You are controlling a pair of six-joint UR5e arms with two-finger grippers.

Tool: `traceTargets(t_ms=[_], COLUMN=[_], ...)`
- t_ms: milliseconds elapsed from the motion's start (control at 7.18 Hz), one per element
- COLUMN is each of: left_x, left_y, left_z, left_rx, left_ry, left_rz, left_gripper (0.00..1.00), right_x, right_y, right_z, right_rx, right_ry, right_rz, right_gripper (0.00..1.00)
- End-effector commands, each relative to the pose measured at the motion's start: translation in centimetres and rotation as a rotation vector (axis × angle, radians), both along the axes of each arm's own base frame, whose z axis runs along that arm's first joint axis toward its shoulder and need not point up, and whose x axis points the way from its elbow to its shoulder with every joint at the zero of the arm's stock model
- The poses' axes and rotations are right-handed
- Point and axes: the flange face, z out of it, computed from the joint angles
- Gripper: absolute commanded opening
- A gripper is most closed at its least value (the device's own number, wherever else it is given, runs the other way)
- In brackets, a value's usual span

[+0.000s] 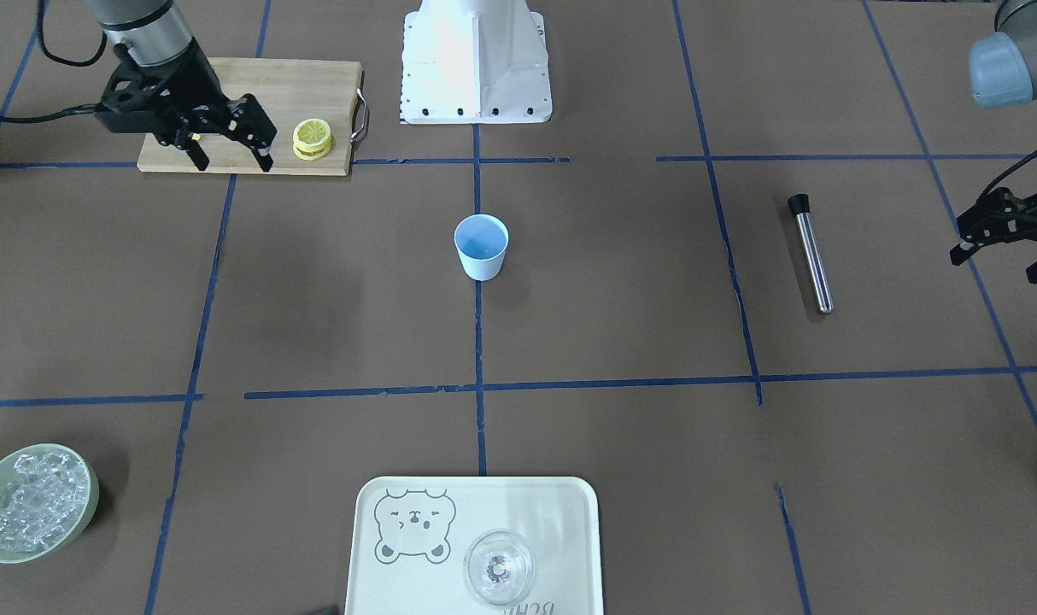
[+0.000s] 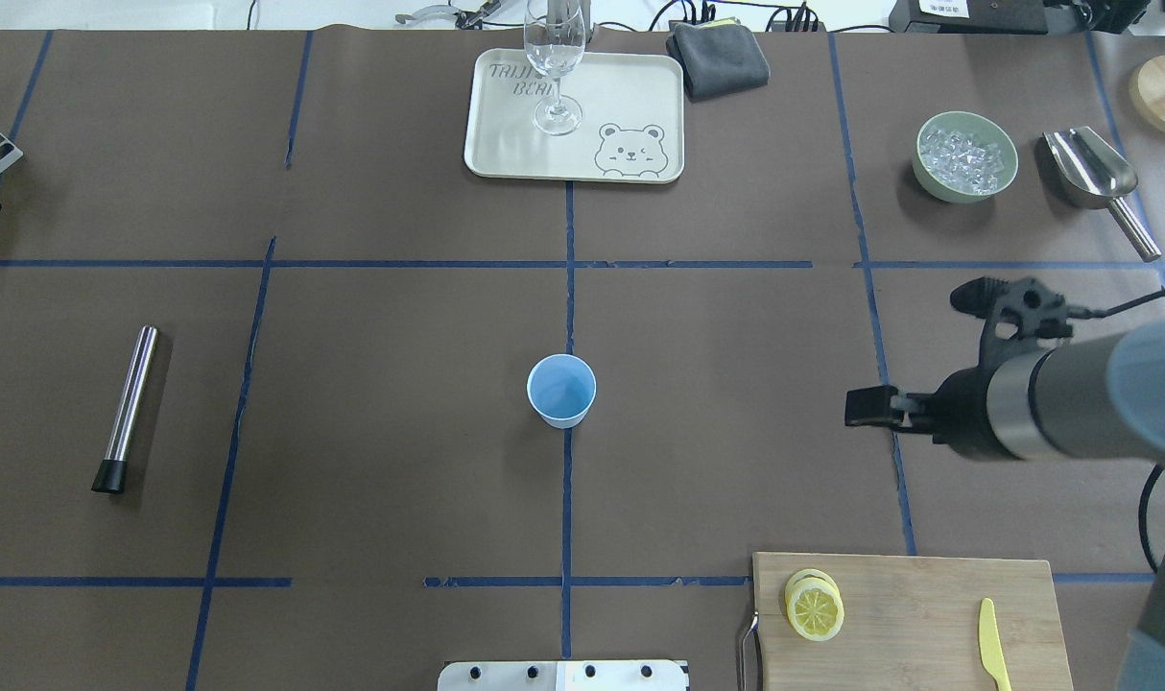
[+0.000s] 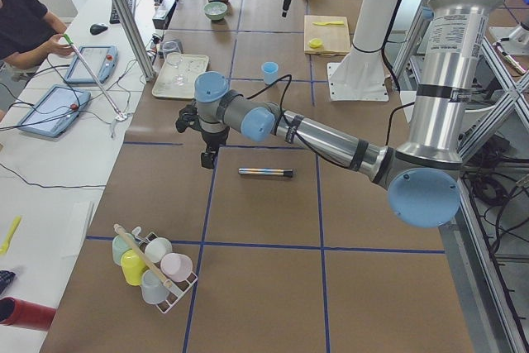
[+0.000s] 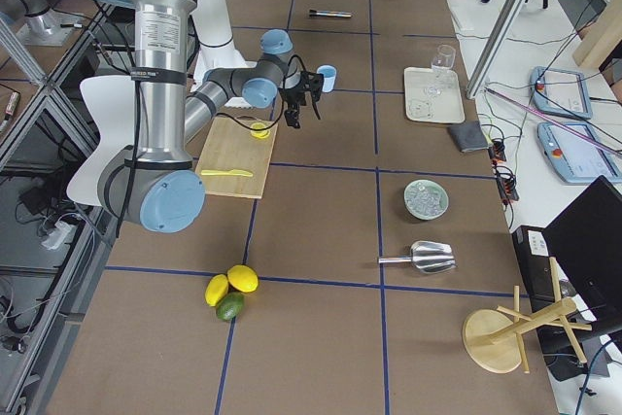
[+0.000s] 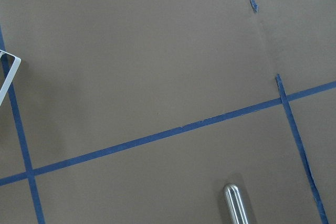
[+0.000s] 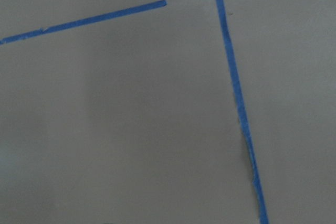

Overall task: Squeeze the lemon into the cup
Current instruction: 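Move the right gripper toward the lemon slices on the wooden board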

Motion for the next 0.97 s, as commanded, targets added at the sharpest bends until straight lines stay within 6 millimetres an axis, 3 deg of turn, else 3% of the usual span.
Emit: traceTargets(t_ms=[0,139,418,835], left_x=[0.0,0.1,0.3,0.3], left_y=[-0.1,-0.1,-0.5,-0.5], left_z=[0.2,0.1,1.1,1.3], left_rx=[-0.003,0.003,0.018,0.019], left_ry=[-0.001,0.002,0.006,0.007], left_rz=[0.001,0.002,0.003,0.003], left_gripper=[1.0,1.0,1.0,1.0], right_x=[-4.7,-6.0,-8.0,-10.0], right_y=[7.6,10.0,12.9,13.5], right_z=[1.6,2.3,3.0,3.4], right_rx=[0.07,0.074,0.071,0.08], right_ry=[0.06,0.073,0.077,0.082], right_rz=[-0.056,-0.055,-0.053,-0.057], right_gripper=[1.0,1.0,1.0,1.0])
